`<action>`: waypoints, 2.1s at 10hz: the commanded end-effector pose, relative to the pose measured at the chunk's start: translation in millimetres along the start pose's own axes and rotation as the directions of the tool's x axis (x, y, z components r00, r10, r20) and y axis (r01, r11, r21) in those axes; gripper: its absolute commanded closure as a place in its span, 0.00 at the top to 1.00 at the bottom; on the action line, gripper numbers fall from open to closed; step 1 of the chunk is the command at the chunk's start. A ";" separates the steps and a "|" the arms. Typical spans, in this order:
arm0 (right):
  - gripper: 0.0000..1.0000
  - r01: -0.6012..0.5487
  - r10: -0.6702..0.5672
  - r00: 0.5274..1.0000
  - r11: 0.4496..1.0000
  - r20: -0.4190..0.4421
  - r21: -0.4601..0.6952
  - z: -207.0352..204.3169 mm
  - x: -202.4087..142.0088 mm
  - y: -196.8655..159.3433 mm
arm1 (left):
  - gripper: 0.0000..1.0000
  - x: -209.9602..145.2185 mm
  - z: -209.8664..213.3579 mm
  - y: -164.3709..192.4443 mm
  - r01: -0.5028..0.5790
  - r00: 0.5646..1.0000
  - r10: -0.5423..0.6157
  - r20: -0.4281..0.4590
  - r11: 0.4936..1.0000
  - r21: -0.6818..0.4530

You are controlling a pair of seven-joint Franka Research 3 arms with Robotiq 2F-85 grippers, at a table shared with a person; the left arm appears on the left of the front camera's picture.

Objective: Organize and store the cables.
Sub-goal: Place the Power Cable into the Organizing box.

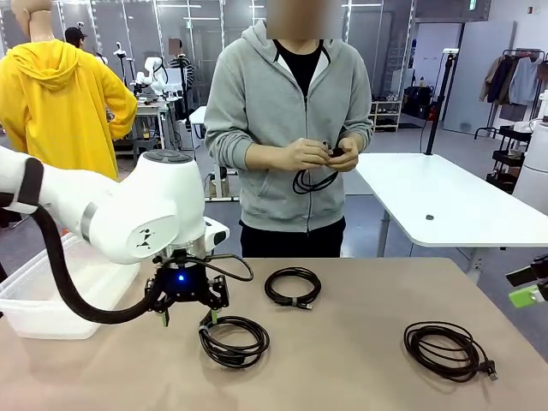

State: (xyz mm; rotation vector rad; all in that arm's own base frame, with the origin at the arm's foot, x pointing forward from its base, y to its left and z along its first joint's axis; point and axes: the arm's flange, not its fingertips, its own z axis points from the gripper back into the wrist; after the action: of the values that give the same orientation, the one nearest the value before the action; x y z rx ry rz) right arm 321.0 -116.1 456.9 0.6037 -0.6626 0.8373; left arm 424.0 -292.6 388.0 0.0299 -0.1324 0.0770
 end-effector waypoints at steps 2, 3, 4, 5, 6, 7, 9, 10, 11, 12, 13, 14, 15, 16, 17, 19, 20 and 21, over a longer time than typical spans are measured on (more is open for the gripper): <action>1.00 0.000 0.000 1.000 1.000 0.008 0.006 1.2 2.2 -0.6 | 1.00 17.9 -15.3 -17.7 -0.064 0.997 0.066 -0.047 0.997 0.040; 1.00 0.000 0.000 1.000 1.000 0.008 0.006 1.2 2.2 -0.6 | 1.00 21.2 -22.3 -18.5 -0.078 0.995 0.080 -0.060 0.996 0.040; 1.00 0.000 0.000 1.000 1.000 0.008 0.006 1.2 2.2 -0.6 | 1.00 25.6 -30.7 -20.1 -0.106 0.993 0.107 -0.050 0.994 0.032; 1.00 0.000 0.000 1.000 1.000 0.008 0.006 1.2 2.2 -0.6 | 1.00 27.3 -38.7 -20.6 -0.122 0.990 0.124 -0.060 0.992 0.035; 1.00 0.000 0.000 1.000 1.000 0.008 0.006 1.2 2.2 -0.6 | 1.00 27.8 -45.9 -21.1 -0.126 0.988 0.129 -0.078 0.991 0.043; 1.00 0.000 0.000 1.000 1.000 0.008 0.006 1.2 2.2 -0.6 | 1.00 28.9 -50.4 -21.0 -0.139 0.987 0.142 -0.076 0.989 0.041; 1.00 0.000 0.000 1.000 1.000 0.008 0.006 1.2 2.2 -0.6 | 0.77 30.7 -58.2 -18.9 -0.158 0.985 0.160 -0.066 0.987 0.040; 1.00 0.000 0.000 1.000 1.000 0.008 0.006 1.2 2.2 -0.6 | 0.56 31.0 -63.6 -17.2 -0.160 0.984 0.163 -0.069 0.986 0.036; 1.00 0.000 0.000 1.000 1.000 0.008 0.006 1.2 2.2 -0.6 | 0.23 31.1 -69.0 -15.0 -0.160 0.984 0.162 -0.080 0.987 0.035; 1.00 0.000 0.000 1.000 1.000 0.008 0.006 1.2 2.2 -0.6 | 0.00 31.1 -70.8 -14.5 -0.161 0.983 0.163 -0.079 0.987 0.030; 1.00 0.000 0.000 1.000 1.000 0.008 0.006 1.2 2.2 -0.6 | 0.00 31.3 -70.9 -14.1 -0.159 0.984 0.160 -0.073 0.987 0.020; 1.00 0.000 0.000 1.000 1.000 0.008 0.006 1.2 2.2 -0.6 | 0.00 30.8 -70.9 -14.4 -0.146 0.987 0.146 -0.067 0.989 0.009; 1.00 0.000 0.000 1.000 1.000 0.008 0.006 1.2 2.2 -0.6 | 0.03 30.4 -72.1 -15.3 -0.129 0.990 0.129 -0.062 0.992 0.004; 1.00 0.000 0.000 1.000 1.000 0.008 0.006 1.2 2.2 -0.6 | 0.00 29.8 -73.2 -15.5 -0.124 0.990 0.123 -0.061 0.992 0.000; 1.00 0.000 0.000 1.000 1.000 0.008 0.006 1.2 2.2 -0.6 | 0.00 29.7 -72.8 -15.7 -0.111 0.993 0.110 -0.048 0.994 -0.015; 1.00 0.000 0.000 1.000 1.000 0.008 0.006 1.2 2.2 -0.6 | 0.00 27.0 -67.6 -15.6 -0.105 0.994 0.104 -0.047 0.994 -0.035; 1.00 0.000 0.000 1.000 1.000 0.008 0.006 1.2 2.2 -0.6 | 0.00 25.8 -58.0 -16.2 -0.094 0.995 0.092 -0.040 0.994 -0.049; 1.00 0.000 0.000 1.000 1.000 0.008 0.006 1.2 2.2 -0.6 | 0.00 24.8 -31.9 -16.4 -0.027 1.000 0.026 -0.016 0.997 -0.071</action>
State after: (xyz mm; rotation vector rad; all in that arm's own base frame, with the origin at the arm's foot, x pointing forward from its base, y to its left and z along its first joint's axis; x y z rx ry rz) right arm 321.0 -116.0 457.0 0.6041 -0.6624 0.8371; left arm 461.9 -307.9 337.6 -0.0114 -0.0875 0.1625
